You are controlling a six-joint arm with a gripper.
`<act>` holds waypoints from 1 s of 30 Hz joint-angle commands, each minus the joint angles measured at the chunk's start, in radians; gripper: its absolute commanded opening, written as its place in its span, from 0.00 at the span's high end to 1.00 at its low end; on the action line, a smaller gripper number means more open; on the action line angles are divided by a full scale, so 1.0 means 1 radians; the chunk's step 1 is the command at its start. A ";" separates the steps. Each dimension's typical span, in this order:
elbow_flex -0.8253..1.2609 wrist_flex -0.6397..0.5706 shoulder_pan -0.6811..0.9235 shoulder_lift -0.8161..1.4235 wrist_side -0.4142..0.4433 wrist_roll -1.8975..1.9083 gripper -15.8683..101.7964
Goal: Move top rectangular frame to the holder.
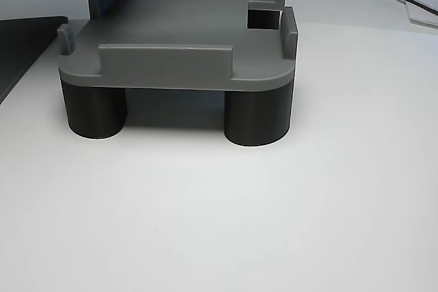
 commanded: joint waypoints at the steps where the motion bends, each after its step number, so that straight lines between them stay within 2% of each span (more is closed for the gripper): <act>1: 0.003 0.009 -0.023 0.020 -0.011 -0.018 0.95; 30: 0.048 0.008 -0.081 -0.025 -0.061 -0.077 0.95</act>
